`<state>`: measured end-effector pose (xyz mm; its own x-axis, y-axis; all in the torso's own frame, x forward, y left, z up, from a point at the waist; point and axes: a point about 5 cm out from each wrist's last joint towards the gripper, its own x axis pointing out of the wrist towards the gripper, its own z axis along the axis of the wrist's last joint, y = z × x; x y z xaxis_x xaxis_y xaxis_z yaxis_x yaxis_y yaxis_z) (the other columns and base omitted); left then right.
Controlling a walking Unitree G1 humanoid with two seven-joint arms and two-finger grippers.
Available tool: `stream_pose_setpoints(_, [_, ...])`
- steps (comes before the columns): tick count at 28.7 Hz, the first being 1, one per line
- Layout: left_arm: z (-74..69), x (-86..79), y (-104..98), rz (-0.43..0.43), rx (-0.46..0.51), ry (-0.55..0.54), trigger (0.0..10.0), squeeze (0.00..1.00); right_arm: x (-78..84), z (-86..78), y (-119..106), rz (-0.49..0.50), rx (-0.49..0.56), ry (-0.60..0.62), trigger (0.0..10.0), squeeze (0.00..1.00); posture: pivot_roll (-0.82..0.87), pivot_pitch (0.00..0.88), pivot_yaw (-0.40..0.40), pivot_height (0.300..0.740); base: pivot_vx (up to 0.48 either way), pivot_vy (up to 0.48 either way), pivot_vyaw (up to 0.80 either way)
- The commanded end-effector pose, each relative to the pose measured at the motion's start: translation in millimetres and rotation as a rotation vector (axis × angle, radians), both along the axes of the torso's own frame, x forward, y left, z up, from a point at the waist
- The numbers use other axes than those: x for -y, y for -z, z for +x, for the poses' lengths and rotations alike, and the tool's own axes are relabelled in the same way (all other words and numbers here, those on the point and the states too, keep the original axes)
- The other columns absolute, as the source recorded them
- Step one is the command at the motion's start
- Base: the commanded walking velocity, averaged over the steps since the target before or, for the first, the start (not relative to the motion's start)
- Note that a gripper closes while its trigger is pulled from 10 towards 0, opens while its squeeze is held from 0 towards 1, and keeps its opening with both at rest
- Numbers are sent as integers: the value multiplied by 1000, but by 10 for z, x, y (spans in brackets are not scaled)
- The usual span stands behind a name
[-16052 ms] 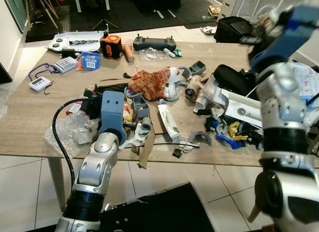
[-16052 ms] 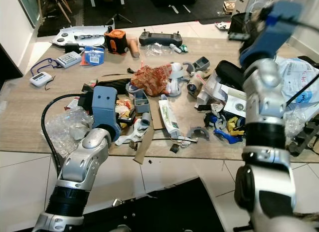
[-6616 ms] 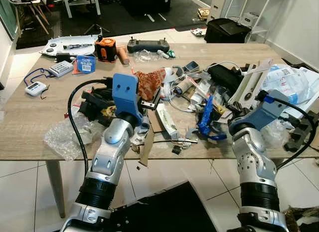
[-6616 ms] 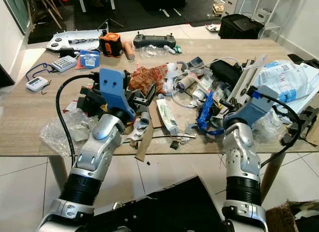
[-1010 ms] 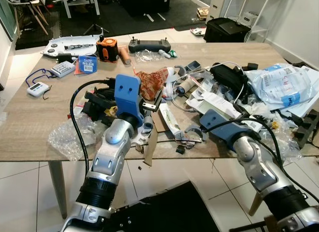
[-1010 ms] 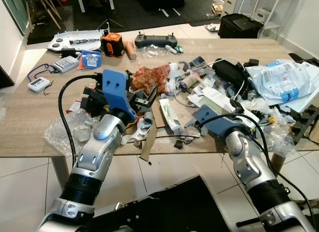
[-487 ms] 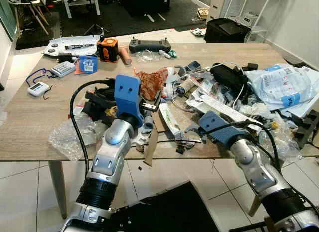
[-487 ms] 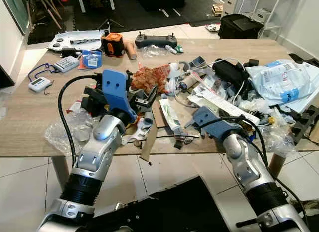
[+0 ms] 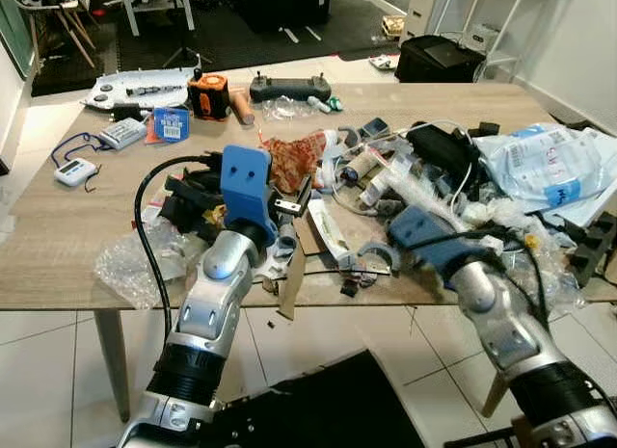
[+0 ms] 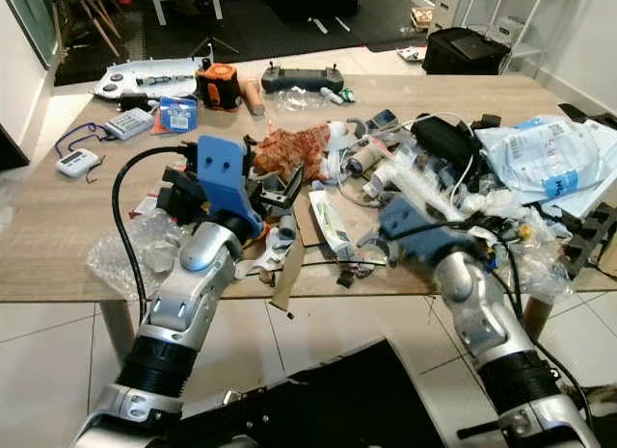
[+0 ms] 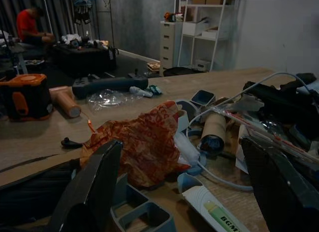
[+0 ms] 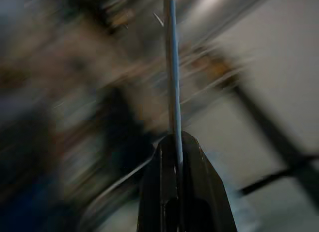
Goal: Picking trash to rubbish bin
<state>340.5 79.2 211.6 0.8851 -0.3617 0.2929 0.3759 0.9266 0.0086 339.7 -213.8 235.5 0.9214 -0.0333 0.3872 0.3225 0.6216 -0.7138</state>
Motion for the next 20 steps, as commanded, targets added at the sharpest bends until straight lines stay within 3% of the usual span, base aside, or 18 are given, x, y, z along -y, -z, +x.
stream_pose_setpoints(1, [-2,-16,2,9,0,-7,10000,0,38,-47,-212,43,117,10,0,0,15,125,29,740,0,0,0])
stream_pose_setpoints(4, [-1,-19,-17,-1,6,-10,10000,0,101,-81,-504,273,247,-1,0,0,13,126,27,740,0,0,0])
stream_pose_setpoints(6, [-3,-19,-20,-1,8,-10,10000,0,110,-90,-544,315,266,-5,0,0,13,126,27,740,0,0,0])
stream_pose_setpoints(7, [-14,-40,-31,-4,13,-15,10000,0,116,-93,-628,447,303,-21,0,0,20,128,31,740,0,0,0])
stream_pose_setpoints(8, [-18,-52,-37,-7,16,-19,10000,0,113,-90,-653,488,312,-27,0,0,20,128,31,740,0,0,0])
stream_pose_setpoints(9, [-18,-52,-37,-7,16,-19,10000,0,113,-90,-653,488,312,-27,0,0,20,128,31,740,0,0,0])
stream_pose_setpoints(13, [-32,-121,-43,-9,23,-39,10000,0,47,-106,-623,707,336,-98,0,0,19,132,34,740,0,0,0])
stream_pose_setpoints(15, [-36,-146,-39,-10,22,-49,10000,0,-56,-79,-502,856,290,-190,0,0,19,132,34,740,0,0,0])
stream_pose_setpoints(17, [-43,-161,-35,-13,18,-57,10000,0,-183,-59,-404,944,231,-286,0,0,26,135,28,740,0,0,0])
stream_pose_setpoints(18, [-56,-178,-22,-19,10,-62,10000,0,-308,-65,-298,972,182,-334,1255,0,24,135,24,740,0,0,0])
stream_pose_setpoints(19, [-69,-189,-23,-25,18,-64,10000,0,-355,-60,-246,981,153,-353,10000,0,23,129,20,740,0,0,0])
stream_pose_setpoints(20, [-82,-202,-24,-29,24,-67,10000,0,-386,-57,-204,991,135,-365,10000,0,23,129,20,740,0,0,0])
